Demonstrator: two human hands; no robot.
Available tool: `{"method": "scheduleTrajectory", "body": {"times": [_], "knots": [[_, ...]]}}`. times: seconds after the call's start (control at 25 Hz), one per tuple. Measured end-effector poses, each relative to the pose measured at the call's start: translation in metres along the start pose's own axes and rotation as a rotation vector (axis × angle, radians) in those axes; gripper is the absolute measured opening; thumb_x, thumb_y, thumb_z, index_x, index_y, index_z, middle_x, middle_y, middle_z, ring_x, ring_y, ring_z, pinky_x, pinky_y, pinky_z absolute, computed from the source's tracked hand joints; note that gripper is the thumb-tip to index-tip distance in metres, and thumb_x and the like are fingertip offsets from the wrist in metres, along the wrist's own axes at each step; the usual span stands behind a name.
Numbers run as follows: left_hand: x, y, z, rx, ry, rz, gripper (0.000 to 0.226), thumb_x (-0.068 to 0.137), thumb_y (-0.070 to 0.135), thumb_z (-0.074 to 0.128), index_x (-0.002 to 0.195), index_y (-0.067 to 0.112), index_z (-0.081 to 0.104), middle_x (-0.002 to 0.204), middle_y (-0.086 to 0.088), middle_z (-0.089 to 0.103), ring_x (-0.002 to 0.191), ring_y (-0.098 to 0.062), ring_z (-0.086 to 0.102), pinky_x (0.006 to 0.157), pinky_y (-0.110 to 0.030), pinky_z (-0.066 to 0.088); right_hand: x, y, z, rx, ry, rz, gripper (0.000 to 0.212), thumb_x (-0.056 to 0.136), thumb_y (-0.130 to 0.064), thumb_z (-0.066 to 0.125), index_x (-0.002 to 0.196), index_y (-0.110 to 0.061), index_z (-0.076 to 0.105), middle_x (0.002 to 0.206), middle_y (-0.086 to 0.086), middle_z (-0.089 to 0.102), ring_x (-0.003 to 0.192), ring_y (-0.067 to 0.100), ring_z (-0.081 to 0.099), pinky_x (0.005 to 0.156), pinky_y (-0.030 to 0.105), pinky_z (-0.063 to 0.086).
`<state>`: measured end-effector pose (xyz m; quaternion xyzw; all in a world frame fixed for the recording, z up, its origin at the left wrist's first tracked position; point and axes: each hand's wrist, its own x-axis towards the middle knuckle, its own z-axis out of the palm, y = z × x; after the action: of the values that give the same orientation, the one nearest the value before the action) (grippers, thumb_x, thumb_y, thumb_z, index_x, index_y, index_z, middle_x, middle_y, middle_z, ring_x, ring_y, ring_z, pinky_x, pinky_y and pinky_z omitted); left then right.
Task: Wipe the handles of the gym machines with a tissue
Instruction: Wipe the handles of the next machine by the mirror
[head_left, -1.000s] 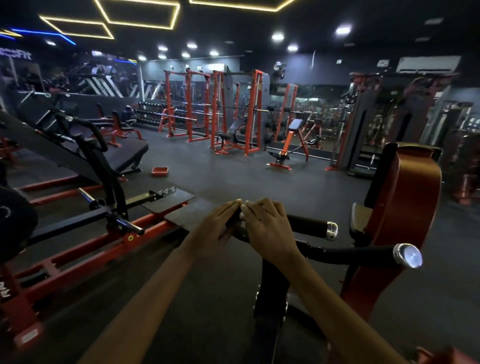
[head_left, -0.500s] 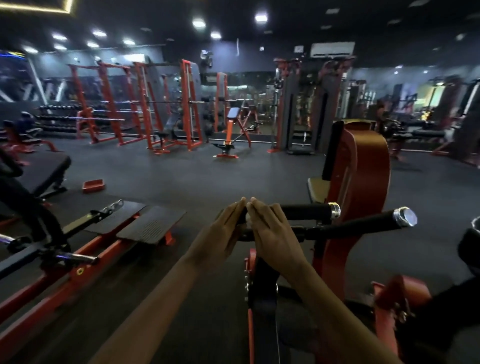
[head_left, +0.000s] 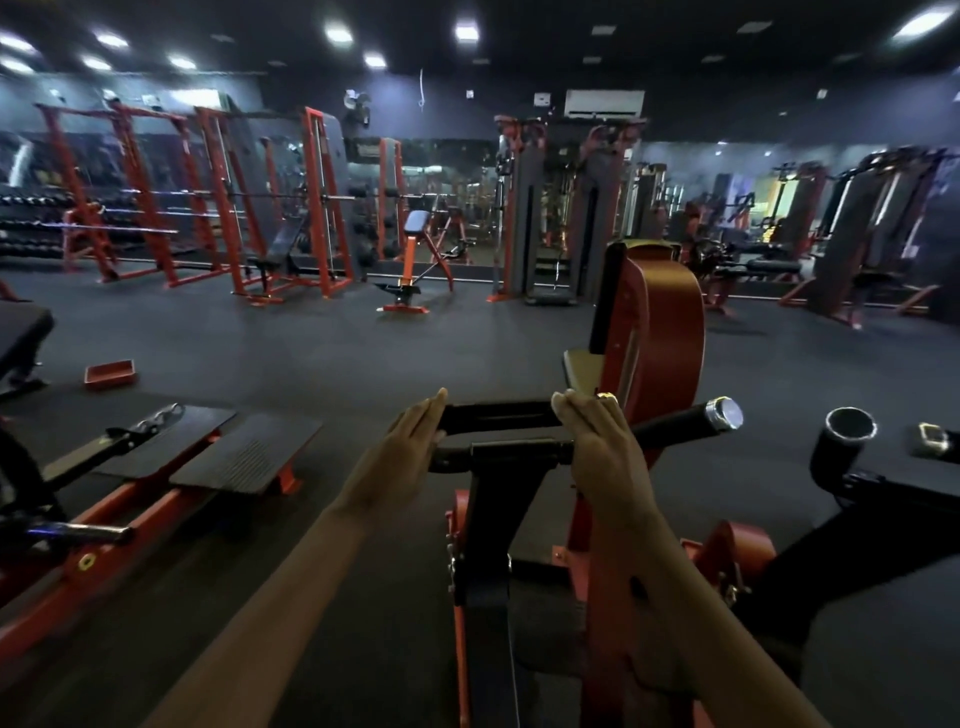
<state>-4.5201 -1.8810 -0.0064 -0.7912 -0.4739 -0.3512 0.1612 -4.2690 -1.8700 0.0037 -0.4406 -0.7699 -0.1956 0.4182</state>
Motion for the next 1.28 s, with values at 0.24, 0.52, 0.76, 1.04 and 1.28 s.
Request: {"method": "scheduleTrajectory", "body": {"times": [0.24, 0.52, 0.76, 1.04, 1.28], "knots": [[-0.001, 0.002, -0.006, -0.043, -0.014, -0.004, 0.046, 0.094, 0.007, 0.047, 0.137, -0.007, 0.038, 0.131, -0.023, 0.053, 0.120, -0.033, 0.054, 0.103, -0.033, 0.036, -0.003, 0.005, -0.005, 0.084, 0.124, 0.265, 0.033, 0.087, 0.004, 0.058, 0.121, 0.003, 0.059, 0.110, 0.008, 0.061, 0.099, 0.022, 0.055, 0.076, 0.031, 0.054], [-0.005, 0.002, -0.006, -0.127, -0.009, -0.007, 0.051, 0.093, 0.001, 0.051, 0.140, -0.004, 0.033, 0.135, -0.022, 0.049, 0.125, -0.030, 0.049, 0.107, -0.032, 0.033, 0.013, -0.071, 0.015, 0.243, 0.073, 0.256, 0.028, 0.084, 0.004, 0.060, 0.111, 0.007, 0.062, 0.108, 0.015, 0.060, 0.098, 0.023, 0.058, 0.087, 0.028, 0.052], [-0.002, -0.001, -0.009, -0.194, -0.017, 0.065, 0.054, 0.089, -0.002, 0.056, 0.139, -0.005, 0.036, 0.134, -0.022, 0.048, 0.121, -0.026, 0.051, 0.100, -0.036, 0.046, 0.030, -0.107, 0.018, 0.233, -0.084, -0.013, 0.022, 0.087, -0.001, 0.057, 0.108, 0.003, 0.063, 0.104, 0.015, 0.061, 0.097, 0.024, 0.057, 0.086, 0.025, 0.045], [-0.003, -0.004, -0.006, -0.174, 0.014, 0.020, 0.052, 0.098, 0.026, 0.032, 0.141, -0.004, 0.034, 0.132, -0.019, 0.050, 0.117, -0.027, 0.054, 0.102, -0.025, 0.041, 0.097, -0.071, 0.010, 0.071, -0.545, -0.118, 0.028, 0.082, 0.005, 0.051, 0.102, -0.006, 0.067, 0.098, 0.014, 0.068, 0.096, 0.026, 0.055, 0.075, 0.027, 0.040], [-0.003, -0.006, -0.004, -0.163, 0.008, 0.010, 0.054, 0.097, 0.028, 0.031, 0.138, -0.007, 0.034, 0.133, -0.022, 0.050, 0.121, -0.031, 0.052, 0.104, -0.035, 0.042, 0.095, 0.006, -0.028, -0.105, -0.677, -0.026, 0.031, 0.086, 0.009, 0.050, 0.109, -0.003, 0.066, 0.113, 0.014, 0.063, 0.107, 0.026, 0.058, 0.082, 0.022, 0.038]]}}
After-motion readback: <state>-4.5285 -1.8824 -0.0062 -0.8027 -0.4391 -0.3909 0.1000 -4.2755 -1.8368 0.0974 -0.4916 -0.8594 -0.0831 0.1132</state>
